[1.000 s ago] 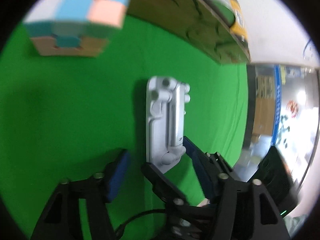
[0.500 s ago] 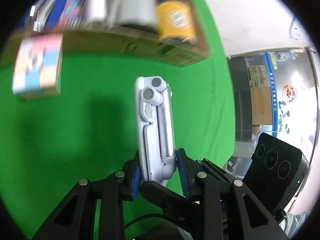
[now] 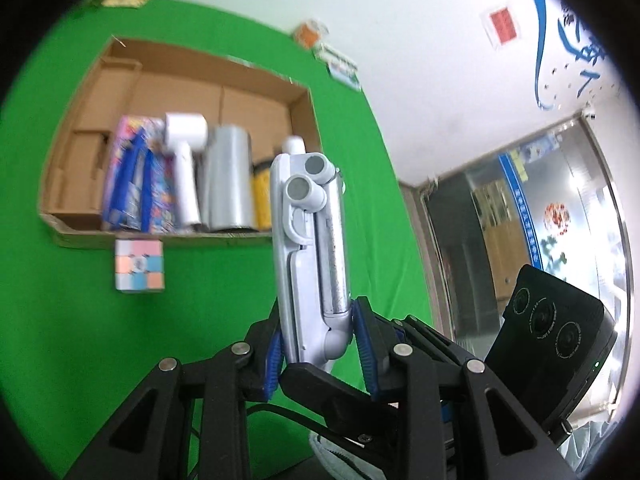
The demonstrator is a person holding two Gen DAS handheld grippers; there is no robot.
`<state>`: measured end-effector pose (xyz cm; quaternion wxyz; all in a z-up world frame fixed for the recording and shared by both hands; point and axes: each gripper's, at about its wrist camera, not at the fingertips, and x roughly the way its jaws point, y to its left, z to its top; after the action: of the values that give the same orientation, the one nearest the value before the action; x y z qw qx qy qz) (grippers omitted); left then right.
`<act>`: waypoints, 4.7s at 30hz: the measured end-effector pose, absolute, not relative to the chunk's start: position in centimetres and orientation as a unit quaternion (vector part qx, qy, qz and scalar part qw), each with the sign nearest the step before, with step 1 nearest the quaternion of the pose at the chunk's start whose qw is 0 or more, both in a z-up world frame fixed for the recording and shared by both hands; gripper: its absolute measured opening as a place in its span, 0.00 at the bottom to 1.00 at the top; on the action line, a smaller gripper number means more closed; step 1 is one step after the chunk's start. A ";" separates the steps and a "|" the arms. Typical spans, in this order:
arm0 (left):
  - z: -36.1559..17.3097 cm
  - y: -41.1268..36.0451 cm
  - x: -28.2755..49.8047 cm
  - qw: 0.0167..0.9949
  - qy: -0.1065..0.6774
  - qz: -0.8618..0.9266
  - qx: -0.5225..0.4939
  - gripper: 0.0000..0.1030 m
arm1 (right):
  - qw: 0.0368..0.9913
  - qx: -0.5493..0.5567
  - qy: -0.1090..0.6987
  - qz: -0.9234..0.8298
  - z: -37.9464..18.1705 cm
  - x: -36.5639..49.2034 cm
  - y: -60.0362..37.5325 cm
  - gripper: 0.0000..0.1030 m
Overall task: Organize rigid objects
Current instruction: 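Lift the white phone stand and carry it over the box with the right gripper, then lower the phone stand into the box beside the stapler and release, then move the right tool to the pastel Rubik's cube and grasp it, then lift the Rubik's cube and carry it over the box with the right gripper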
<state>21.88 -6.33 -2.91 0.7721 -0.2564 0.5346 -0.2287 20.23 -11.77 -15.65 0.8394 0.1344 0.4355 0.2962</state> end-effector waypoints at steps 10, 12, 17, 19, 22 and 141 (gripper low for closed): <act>-4.3 -0.5 17.9 0.783 0.526 -0.152 -0.294 0.29 | 0.800 0.104 0.461 0.369 -14.7 19.3 -5.2 0.63; -4.2 0.3 17.5 0.784 0.526 -0.145 -0.297 0.29 | 0.794 0.100 0.466 0.377 -15.0 19.2 -4.4 0.63; -4.5 1.3 18.3 0.778 0.535 -0.143 -0.297 0.29 | 0.785 0.103 0.483 0.375 -16.7 20.5 -3.1 0.63; -4.4 1.6 18.8 0.778 0.534 -0.146 -0.299 0.29 | 0.785 0.100 0.486 0.370 -16.8 21.4 -2.7 0.63; -4.2 2.2 20.6 0.781 0.529 -0.152 -0.295 0.30 | 0.789 0.100 0.485 0.362 -16.6 22.9 -2.2 0.63; -8.2 -4.0 39.7 0.724 0.577 -0.266 -0.270 0.58 | 0.807 0.199 0.491 0.260 -16.1 44.6 -16.1 0.54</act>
<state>39.68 -4.01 -8.20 0.7237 -0.2703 0.5767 -0.2658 44.64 -16.11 -16.06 0.8074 0.1987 0.4908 0.2602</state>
